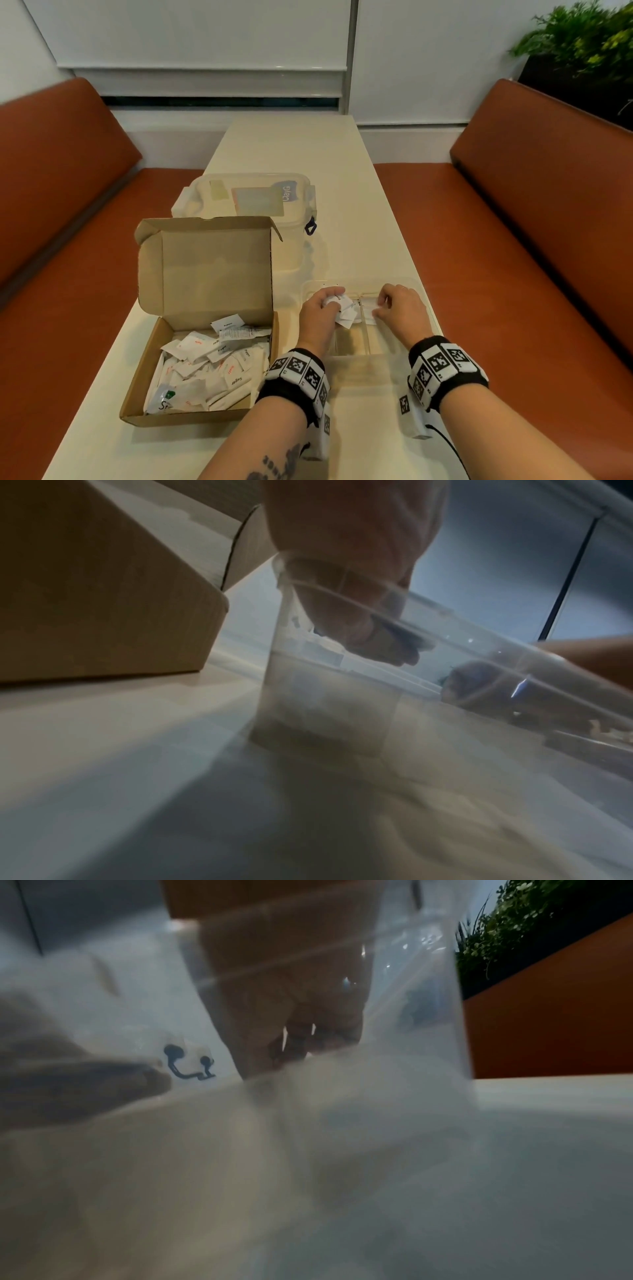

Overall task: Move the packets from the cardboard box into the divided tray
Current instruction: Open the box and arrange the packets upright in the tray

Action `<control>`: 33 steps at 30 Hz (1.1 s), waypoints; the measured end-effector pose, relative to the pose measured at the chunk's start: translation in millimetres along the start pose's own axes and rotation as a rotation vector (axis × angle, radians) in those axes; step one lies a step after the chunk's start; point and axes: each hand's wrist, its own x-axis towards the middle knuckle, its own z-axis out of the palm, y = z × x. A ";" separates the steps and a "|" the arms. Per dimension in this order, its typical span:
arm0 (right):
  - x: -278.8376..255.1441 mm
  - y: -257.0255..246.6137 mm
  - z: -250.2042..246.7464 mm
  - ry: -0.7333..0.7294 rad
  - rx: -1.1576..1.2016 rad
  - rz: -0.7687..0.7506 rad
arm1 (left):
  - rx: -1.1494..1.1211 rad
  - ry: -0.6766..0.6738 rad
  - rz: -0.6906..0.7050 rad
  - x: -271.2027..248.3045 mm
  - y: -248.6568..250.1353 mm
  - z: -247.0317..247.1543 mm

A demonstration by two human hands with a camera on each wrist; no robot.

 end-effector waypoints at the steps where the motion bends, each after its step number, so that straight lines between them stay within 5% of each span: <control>1: -0.3 -3.6 -1.7 0.035 0.073 -0.016 | 0.016 -0.008 0.010 0.0 -0.6 -0.5; 4: -1.0 -22.9 -8.9 0.038 0.367 -0.046 | 0.054 -0.036 0.042 -0.6 -1.5 -1.5; 10: 3.7 -48.7 -16.1 -0.249 0.609 0.044 | -0.002 -0.125 0.082 -4.8 2.1 -2.0; 18: -1.0 -47.7 -12.0 -0.141 0.887 0.226 | -0.127 -0.055 0.037 -0.3 1.7 -4.1; 25: -9.0 -48.1 -4.1 0.019 1.191 0.318 | 0.006 0.002 0.032 0.4 -0.4 -0.3; 33: -14.7 -50.9 8.1 0.011 1.086 0.278 | 0.192 0.032 0.109 0.9 -2.9 -2.9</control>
